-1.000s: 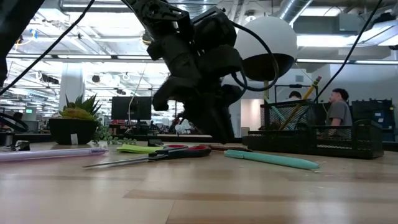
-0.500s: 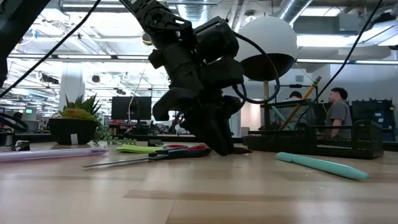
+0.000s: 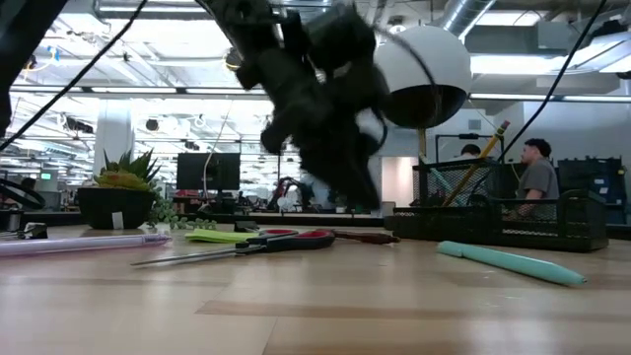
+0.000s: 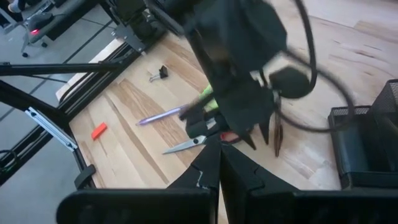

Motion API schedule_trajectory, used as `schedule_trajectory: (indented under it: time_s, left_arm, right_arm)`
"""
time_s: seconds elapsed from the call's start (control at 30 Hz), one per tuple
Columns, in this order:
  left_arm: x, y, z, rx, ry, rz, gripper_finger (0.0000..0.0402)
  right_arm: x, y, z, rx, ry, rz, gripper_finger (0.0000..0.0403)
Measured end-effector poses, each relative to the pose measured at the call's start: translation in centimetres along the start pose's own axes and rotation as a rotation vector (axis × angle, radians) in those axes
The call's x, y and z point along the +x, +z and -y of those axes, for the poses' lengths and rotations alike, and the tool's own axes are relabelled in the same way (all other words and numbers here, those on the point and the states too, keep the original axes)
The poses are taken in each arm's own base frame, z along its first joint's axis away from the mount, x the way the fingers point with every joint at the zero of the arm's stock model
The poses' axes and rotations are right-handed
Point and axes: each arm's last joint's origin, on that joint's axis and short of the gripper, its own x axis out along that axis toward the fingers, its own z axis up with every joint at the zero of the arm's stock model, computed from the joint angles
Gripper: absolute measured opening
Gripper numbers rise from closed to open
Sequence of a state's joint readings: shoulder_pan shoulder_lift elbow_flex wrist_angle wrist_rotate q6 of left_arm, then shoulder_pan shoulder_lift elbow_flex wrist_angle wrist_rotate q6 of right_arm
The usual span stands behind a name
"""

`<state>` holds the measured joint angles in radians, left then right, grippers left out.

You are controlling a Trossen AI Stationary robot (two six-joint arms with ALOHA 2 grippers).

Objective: Pick and place office supplies into organizer
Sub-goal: Put the black pen into the black desk organizer

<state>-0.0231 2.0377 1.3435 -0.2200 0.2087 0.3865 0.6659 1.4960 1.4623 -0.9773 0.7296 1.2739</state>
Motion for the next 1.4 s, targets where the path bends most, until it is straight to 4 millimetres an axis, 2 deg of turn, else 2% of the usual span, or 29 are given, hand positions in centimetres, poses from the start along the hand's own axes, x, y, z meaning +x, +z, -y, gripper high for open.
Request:
schedule_trajectory:
  time_s: [0.1,0.23,0.43,0.57,0.67,0.77,0.9,1.13,1.4]
  left_arm:
    - [-1.3,0.9,-0.2,0.072,0.065,0.020,0.0089]
    - [-1.5,0.4,-0.9,0.146,0.126,-0.036,0.0089]
    - [-2.4,-2.7,-3.7,0.075,0.111,-0.175,0.0089]
    - [-3.3,-4.3,-6.1,0.050,0.130,-0.210,0.0089]
    - [-3.7,-5.0,-7.0,0.029,0.091,-0.194,0.0089]
    - [-3.8,-5.2,-7.0,0.017,0.044,-0.178,0.0089]
    - [-3.5,-4.8,-6.2,0.081,-0.008,-0.162,0.0089]
    - [-3.2,-4.3,-5.5,0.169,0.004,-0.171,0.0089]
    - [-0.9,-5.6,-6.1,0.147,-0.004,-0.201,0.0089]
  right_arm:
    - [0.0,0.0,0.1,-0.005,-0.005,-0.002,0.0000]
    - [0.0,0.0,0.1,-0.004,-0.004,-0.002,0.0000]
    - [-0.2,-0.2,0.0,-0.009,0.004,-0.015,0.0000]
    - [-0.2,-0.2,0.0,-0.009,0.005,-0.016,0.0000]
    - [-0.1,-0.2,0.0,-0.008,0.003,-0.015,0.0000]
    - [0.0,-0.1,0.1,-0.006,-0.003,-0.014,0.0000]
    - [0.0,0.0,0.1,-0.006,-0.005,-0.012,0.0000]
    - [0.1,0.1,0.1,-0.002,-0.010,-0.010,0.0000]
    - [0.2,0.1,0.1,0.000,-0.008,-0.011,0.0000]
